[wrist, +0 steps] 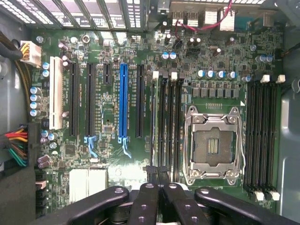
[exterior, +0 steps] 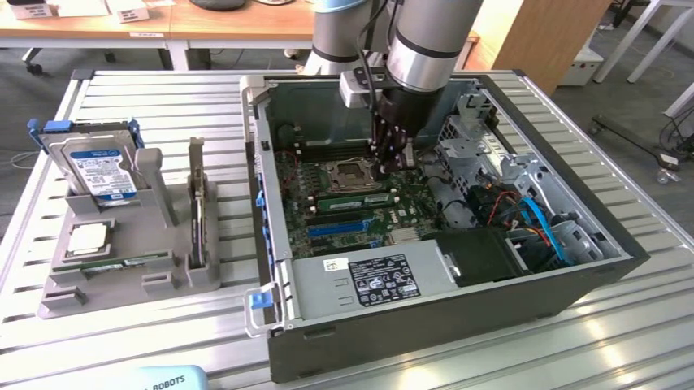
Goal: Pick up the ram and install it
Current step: 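Press down the ram until it locks into place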
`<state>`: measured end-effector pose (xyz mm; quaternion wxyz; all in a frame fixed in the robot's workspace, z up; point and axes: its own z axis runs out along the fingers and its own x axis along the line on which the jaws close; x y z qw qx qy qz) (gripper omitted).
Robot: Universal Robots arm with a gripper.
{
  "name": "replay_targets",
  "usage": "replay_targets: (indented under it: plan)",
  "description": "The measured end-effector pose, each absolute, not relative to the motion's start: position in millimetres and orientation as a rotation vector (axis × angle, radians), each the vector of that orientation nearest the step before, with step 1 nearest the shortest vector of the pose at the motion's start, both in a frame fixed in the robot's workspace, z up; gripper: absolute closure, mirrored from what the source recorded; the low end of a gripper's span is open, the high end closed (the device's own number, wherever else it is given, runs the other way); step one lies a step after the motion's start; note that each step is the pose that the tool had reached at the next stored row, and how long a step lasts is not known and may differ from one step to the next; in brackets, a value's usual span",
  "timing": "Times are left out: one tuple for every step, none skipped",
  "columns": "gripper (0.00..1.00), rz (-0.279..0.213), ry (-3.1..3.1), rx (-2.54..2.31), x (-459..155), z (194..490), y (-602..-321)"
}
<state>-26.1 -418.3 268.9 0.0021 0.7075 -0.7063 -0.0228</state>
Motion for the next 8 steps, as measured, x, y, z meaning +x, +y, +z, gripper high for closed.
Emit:
replay_targets:
  plan:
    - [0.90, -0.072, -2.216, 2.220, -25, 269, -418]
    - [0.90, -0.072, -2.216, 2.220, -23, 269, -418]
    - [0.90, -0.072, -2.216, 2.220, -21, 269, -418]
    - [0.90, -0.072, -2.216, 2.220, -19, 269, -418]
    - [0.90, -0.072, -2.216, 2.220, -17, 269, -418]
    - [0.90, -0.072, -2.216, 2.220, -15, 269, -418]
    - [0.90, -0.072, -2.216, 2.220, -13, 269, -418]
    - [0.90, -0.072, -2.216, 2.220, -11, 269, -418]
